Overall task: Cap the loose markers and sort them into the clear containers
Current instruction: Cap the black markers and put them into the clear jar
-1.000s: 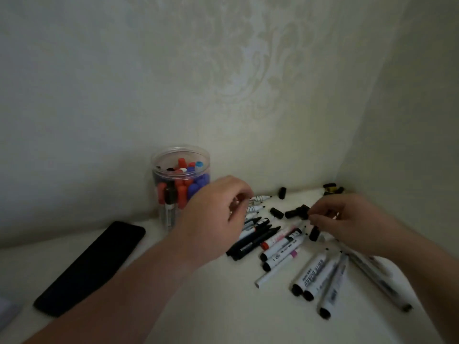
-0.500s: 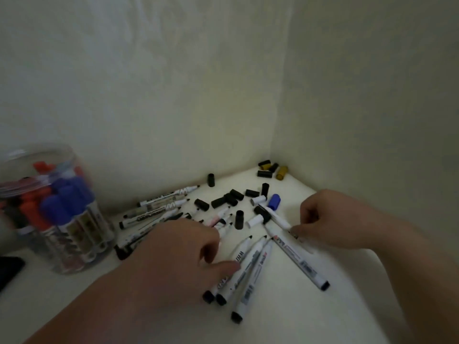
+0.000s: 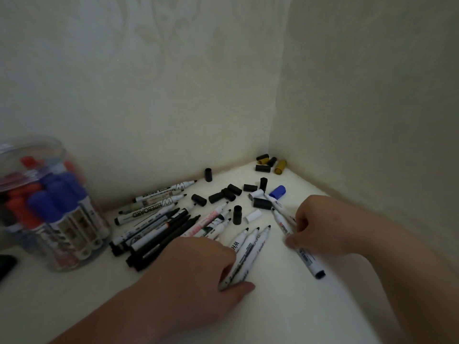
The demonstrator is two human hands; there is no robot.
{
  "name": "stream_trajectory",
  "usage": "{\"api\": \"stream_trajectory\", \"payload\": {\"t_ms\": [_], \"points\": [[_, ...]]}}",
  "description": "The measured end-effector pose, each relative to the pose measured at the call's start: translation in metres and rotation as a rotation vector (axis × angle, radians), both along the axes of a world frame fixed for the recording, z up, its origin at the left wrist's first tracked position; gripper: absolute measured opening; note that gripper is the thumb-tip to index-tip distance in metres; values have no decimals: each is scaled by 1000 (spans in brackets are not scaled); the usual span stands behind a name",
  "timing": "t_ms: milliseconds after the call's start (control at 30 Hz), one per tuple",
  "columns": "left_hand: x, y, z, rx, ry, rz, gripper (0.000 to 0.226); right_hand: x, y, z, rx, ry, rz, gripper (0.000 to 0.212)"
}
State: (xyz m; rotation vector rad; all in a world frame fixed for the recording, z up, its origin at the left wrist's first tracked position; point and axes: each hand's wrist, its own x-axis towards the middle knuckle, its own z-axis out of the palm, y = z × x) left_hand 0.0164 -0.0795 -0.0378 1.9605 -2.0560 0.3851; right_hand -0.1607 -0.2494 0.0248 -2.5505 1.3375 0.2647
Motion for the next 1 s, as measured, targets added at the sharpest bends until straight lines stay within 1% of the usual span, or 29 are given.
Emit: {"api": "stream_trajectory", "payload": {"t_ms": [100,167,267,300,333,400,433,567,633,733,800,833,900,967,1000], "points": [[-3,0,-2,-51,36,-11,55,-1,0,1,-17,5,-5,40],[-7,-2,-2,-53,52,-15,53,-1,0,2,-7,-1,-12,41],[-10,-5,1,-46,62,-9,54,-2,-6,2,13,-105,-64,46],[-11,-5,1,-55,69,-9,55,-3,-10,2,14,-163,-93,44],[-11,-6,0,-68,83,-14,56,-3,-13,2,3,-208,-112,37],[-9,-6,-2,-89,131,-32,57,-4,-19,1,-20,-234,-126,21],[-8,-6,-2,-92,155,-35,58,-4,-21,0,-11,-228,-130,17],[-4,-7,0,-101,270,-33,59,0,-29,-9,61,-173,-132,18],[-1,-6,4,-130,320,-34,54,0,-30,-10,69,-170,-133,16],[3,-5,5,-189,414,9,42,-7,-30,-2,31,-215,-134,14],[4,-5,7,-212,511,55,38,-11,-25,6,36,-309,-125,17],[4,-5,10,-209,586,75,37,-11,-20,9,75,-384,-114,19],[3,-6,15,-180,773,113,35,-7,-3,14,222,-533,-41,20],[3,-9,18,-150,981,135,31,2,18,13,377,-613,81,16],[3,-11,19,-146,1099,124,25,8,28,11,442,-644,143,14]]}}
